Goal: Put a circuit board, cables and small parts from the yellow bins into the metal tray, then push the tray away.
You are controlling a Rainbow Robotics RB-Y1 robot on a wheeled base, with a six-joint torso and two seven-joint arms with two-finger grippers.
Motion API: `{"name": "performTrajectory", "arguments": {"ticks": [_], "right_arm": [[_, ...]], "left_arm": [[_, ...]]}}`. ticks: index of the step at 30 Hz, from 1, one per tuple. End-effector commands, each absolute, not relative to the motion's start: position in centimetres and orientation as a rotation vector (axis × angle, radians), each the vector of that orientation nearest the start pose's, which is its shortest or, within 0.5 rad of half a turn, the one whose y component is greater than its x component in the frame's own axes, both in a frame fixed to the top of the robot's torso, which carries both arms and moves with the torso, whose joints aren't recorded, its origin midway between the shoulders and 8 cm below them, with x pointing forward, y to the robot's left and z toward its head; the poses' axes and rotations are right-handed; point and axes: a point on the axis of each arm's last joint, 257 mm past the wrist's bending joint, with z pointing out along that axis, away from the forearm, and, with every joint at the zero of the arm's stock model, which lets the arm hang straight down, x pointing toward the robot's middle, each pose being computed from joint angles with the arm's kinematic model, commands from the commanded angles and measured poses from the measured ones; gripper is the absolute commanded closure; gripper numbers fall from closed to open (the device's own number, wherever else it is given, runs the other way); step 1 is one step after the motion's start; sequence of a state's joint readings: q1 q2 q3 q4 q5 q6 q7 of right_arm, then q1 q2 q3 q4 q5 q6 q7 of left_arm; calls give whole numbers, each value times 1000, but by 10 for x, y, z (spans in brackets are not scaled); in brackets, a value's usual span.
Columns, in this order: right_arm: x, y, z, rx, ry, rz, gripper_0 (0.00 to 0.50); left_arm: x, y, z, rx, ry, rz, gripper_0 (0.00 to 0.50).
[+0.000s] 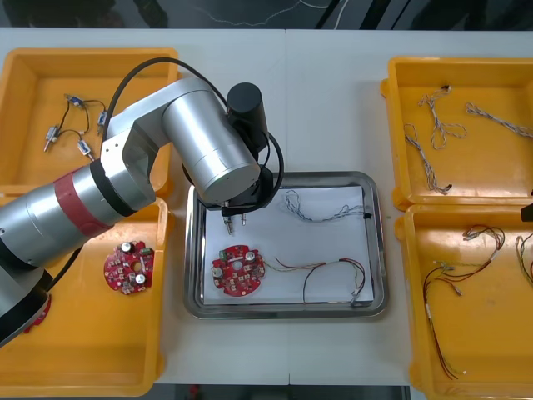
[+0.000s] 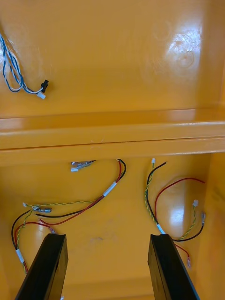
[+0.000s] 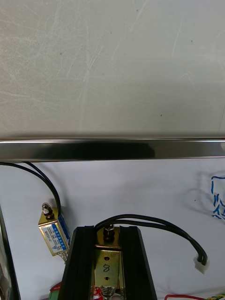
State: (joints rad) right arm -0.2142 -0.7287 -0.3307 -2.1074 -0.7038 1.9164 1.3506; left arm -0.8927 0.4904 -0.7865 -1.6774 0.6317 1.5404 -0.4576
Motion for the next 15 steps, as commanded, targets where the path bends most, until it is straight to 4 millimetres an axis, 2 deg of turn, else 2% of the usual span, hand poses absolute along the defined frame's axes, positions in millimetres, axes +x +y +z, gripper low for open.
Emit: {"name": "performTrajectory", "arguments": {"ticks": [1, 2, 3, 4, 7, 8, 9, 10, 15], "right_arm": [[390, -403, -155, 143, 2621, -82, 0], [390, -403, -155, 146, 2620, -79, 0], [390, -403, -155, 146, 2620, -77, 0], [390, -403, -155, 145, 2621, -76, 0], [390, -402, -155, 146, 2621, -73, 0], [390, -402, -155, 146, 2621, -71, 0], [390, -402, -155, 146, 2621, -71, 0], [390, -402, -155, 147, 2621, -69, 0], [390, -402, -154, 147, 2618, -70, 0]], "left_arm": [[477, 41, -239, -125, 2665, -186, 492], [477, 41, -239, -125, 2665, -186, 443], [477, 41, -239, -127, 2665, -186, 353], [477, 42, -239, -128, 2665, -184, 302], [477, 42, -239, -137, 2663, -185, 104], [477, 42, -240, -135, 2664, -184, 72], [477, 42, -239, -139, 2663, -187, 16], [477, 43, -240, -141, 2663, -183, 0], [478, 43, -239, -150, 2662, -186, 0]]}}
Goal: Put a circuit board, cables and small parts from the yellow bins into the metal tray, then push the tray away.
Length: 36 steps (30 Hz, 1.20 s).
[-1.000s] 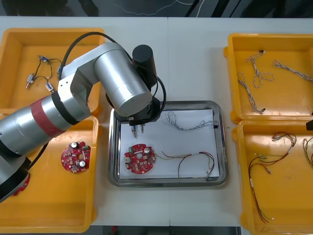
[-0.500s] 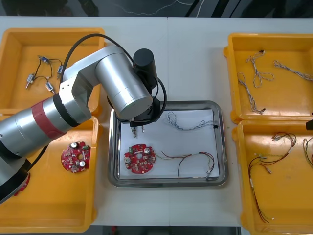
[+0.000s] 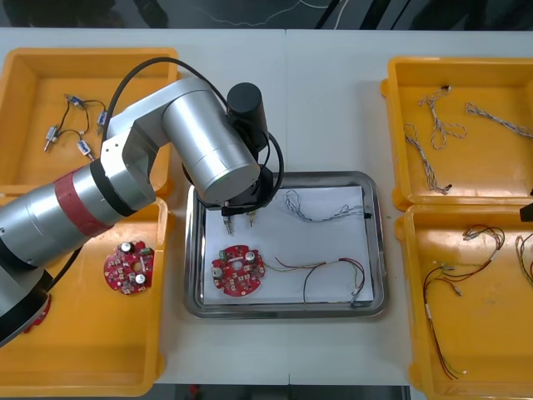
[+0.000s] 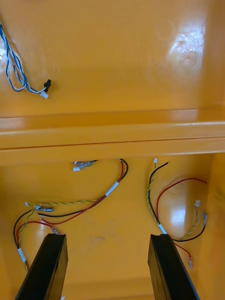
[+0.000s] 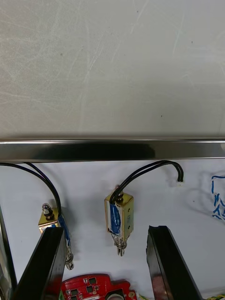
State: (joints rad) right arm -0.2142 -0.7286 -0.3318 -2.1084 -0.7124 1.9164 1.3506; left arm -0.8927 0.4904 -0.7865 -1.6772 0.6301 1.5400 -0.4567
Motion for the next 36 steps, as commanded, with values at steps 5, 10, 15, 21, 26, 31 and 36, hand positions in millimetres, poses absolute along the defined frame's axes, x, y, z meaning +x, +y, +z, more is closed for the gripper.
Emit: {"name": "performTrajectory", "arguments": {"ticks": [5, 10, 15, 21, 26, 31, 36], "right_arm": [[390, -400, -154, 144, 2619, -63, 0], [390, -401, -152, 148, 2613, -63, 0], [390, -400, -151, 142, 2609, -63, 0], [391, -396, -149, 125, 2603, -59, 0], [391, -395, -146, 128, 2596, -52, 0], [391, -389, -140, 98, 2579, -46, 0], [387, -374, -133, -6, 2584, -25, 0]], "left_arm": [[479, 43, -239, -151, 2657, -194, 0], [484, 47, -228, -148, 2625, -195, 0], [488, 61, -203, -186, 2600, -192, 0], [483, 88, -161, -241, 2607, -205, 0], [476, 120, -131, -272, 2630, -185, 0], [471, 159, -109, -259, 2655, -134, 0], [472, 190, -88, -221, 2653, -117, 0]]}}
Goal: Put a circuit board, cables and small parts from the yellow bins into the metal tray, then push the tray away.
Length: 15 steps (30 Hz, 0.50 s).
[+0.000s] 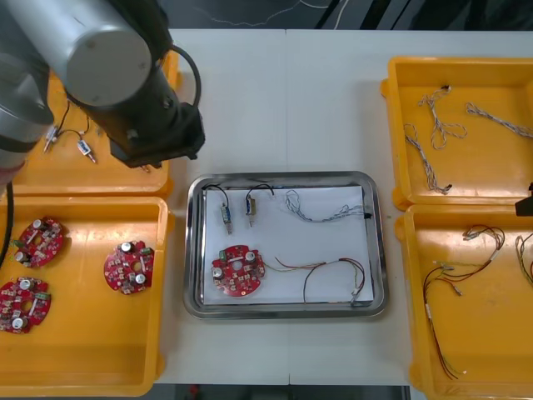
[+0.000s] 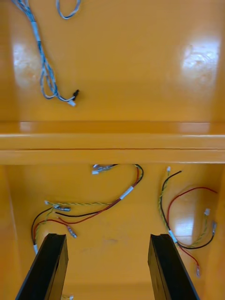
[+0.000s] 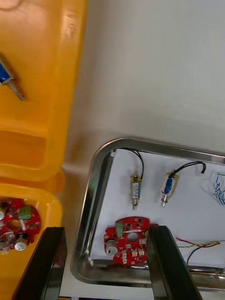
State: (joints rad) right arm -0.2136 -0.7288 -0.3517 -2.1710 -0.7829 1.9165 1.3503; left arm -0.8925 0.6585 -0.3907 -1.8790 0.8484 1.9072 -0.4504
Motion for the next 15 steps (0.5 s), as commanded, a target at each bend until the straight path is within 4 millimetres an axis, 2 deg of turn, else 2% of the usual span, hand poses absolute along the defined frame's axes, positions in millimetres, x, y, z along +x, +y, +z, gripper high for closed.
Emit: {"name": "performTrajectory", "arguments": {"ticks": [1, 5, 12, 15], "right_arm": [[386, -368, -132, -34, 2585, -14, 0], [388, -341, -124, -161, 2580, 25, 0], [390, -296, -119, -367, 2566, 57, 0], [388, -281, -120, -434, 2557, 51, 0]], "left_arm": [[472, 199, -83, -214, 2651, -108, 0], [469, 229, -74, -199, 2657, -81, 0], [460, 282, -74, -200, 2659, -60, 0], [458, 296, -76, -190, 2659, -41, 0]]}}
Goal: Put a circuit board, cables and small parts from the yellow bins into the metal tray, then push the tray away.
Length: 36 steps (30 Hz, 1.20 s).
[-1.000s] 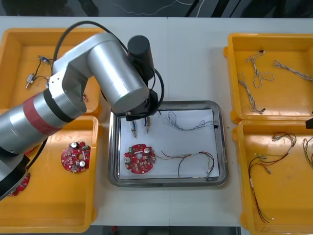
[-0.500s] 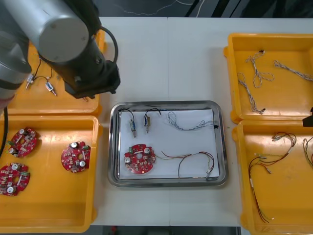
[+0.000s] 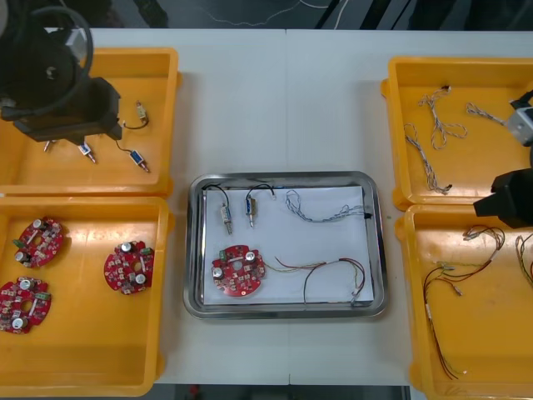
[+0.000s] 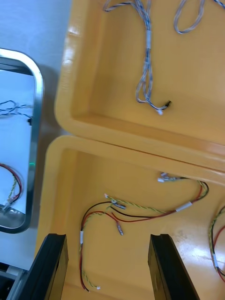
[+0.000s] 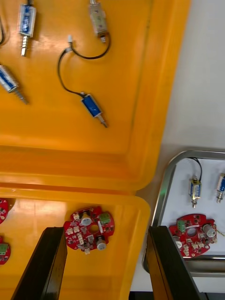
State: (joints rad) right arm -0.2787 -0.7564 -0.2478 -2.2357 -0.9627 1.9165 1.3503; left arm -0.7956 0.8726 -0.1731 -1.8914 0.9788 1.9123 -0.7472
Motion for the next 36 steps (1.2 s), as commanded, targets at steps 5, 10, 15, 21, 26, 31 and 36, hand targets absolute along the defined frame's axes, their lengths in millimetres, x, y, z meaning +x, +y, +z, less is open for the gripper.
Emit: {"name": "performTrajectory", "arguments": {"ticks": [5, 10, 15, 21, 26, 31, 36], "right_arm": [[383, -241, -123, -637, 2529, 33, 0], [377, -213, -132, -792, 2513, 8, 0], [367, -189, -145, -948, 2491, -42, 0], [354, -139, -156, -1180, 2401, -27, 0], [341, -99, -163, -1322, 2335, 6, 0], [331, -66, -177, -1435, 2281, -3, 0], [325, -40, -196, -1518, 2245, -18, 0]], "left_arm": [[448, 322, -80, -170, 2660, -29, 0], [436, 342, -87, -159, 2662, -13, 0], [420, 359, -95, -150, 2665, -4, 0], [394, 376, -110, -175, 2680, 1, 0], [378, 385, -122, -178, 2700, 17, 0], [364, 389, -132, -166, 2721, 37, 0], [359, 387, -138, -163, 2717, 25, 0]]}}
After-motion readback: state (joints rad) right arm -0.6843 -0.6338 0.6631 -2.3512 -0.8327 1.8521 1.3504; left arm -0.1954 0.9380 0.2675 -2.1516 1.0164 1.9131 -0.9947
